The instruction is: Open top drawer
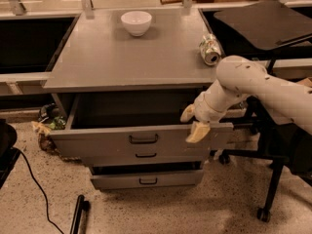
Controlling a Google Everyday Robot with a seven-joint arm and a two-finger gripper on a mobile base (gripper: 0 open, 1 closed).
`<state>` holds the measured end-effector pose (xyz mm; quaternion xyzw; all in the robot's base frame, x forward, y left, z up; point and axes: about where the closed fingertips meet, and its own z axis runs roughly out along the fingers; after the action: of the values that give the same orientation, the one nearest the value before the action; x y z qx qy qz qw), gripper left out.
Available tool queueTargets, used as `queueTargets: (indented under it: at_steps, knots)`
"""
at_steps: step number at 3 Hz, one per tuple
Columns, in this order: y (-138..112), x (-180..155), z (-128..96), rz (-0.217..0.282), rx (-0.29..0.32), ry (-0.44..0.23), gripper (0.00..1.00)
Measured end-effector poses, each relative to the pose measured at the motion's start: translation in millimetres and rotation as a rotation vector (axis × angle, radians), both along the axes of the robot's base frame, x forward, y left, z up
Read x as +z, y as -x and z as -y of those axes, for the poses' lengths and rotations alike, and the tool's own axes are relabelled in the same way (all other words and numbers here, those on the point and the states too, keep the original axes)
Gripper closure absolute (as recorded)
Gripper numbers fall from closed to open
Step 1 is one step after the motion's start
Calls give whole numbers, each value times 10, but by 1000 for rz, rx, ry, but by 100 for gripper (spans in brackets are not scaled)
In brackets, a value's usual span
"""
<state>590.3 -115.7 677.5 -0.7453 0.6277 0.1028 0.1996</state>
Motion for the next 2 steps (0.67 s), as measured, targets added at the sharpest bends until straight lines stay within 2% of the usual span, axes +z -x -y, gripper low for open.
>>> queueTargets:
  at_steps: [1,2]
  knots:
    - [50,-40,-17,-21,22,1,0]
    - [305,-191,-76,-96,68,64,0]
